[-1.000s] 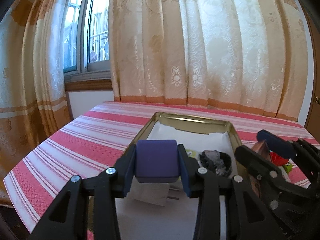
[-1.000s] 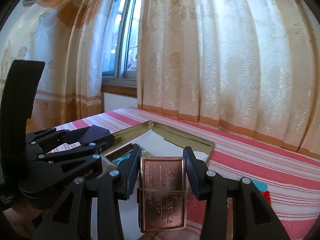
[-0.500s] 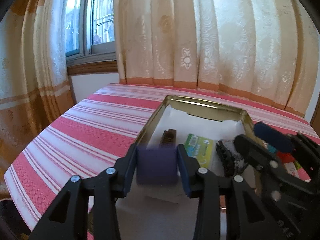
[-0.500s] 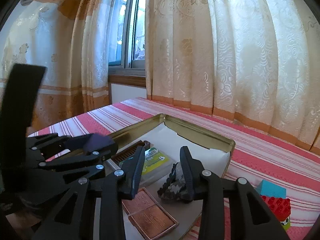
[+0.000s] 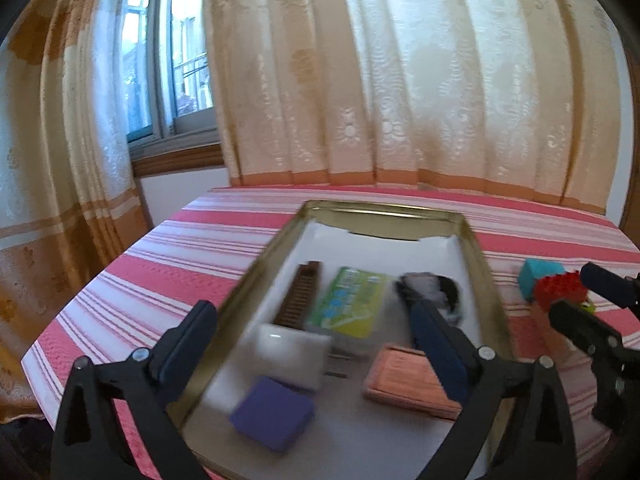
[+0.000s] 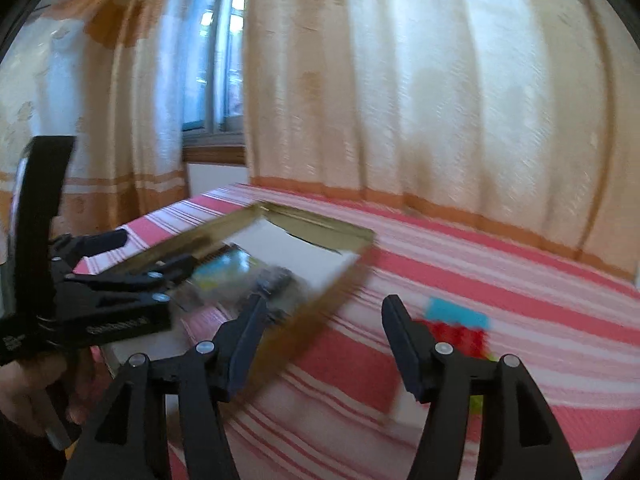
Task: Organize rigid objects
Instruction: 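Grasp the white red-sealed box with the right gripper while the left gripper moves to the red brick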
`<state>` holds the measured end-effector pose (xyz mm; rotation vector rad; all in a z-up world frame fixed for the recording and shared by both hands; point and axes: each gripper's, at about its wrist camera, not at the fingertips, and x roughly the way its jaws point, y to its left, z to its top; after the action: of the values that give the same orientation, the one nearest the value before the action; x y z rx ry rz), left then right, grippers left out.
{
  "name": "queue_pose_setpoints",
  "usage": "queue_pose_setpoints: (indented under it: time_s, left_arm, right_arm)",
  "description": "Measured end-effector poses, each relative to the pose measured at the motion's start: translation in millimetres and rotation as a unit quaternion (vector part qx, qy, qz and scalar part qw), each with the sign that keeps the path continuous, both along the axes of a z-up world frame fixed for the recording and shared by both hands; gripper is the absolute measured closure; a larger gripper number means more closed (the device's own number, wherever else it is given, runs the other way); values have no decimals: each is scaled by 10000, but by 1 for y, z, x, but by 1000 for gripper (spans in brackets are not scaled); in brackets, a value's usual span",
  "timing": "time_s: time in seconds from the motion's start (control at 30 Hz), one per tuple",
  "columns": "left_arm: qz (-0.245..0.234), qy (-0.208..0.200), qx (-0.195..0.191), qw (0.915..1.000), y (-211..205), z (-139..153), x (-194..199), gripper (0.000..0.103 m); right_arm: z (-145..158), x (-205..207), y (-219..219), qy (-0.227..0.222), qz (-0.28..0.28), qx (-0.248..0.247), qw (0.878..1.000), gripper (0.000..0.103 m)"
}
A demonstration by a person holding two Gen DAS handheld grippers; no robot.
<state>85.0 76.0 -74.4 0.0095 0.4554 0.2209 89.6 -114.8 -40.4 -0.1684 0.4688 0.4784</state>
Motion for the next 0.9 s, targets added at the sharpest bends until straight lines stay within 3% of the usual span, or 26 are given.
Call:
queue_pose_setpoints:
  time_s: [0.27,0.6,0.77,0.9]
  left_arm:
    - [-290,-198,-10,9994,-41,3,-11,0]
    - [-345,-150,1,9993,-53,3,-9,0]
    - [-370,-134,2,9992,-56,2,-9,0]
    - [-402,-156,44,9991,-61,2,-11,0]
  right_arm:
    - [-4,9,-57,543,-881,239,9943,35]
    - [-28,34,-51,1529,-953,-144,9835,35]
    - [-35,42,-47,1704,-1015,-237,9798,35]
    - [-39,45,-49,1887,-1046,-195,9762,44]
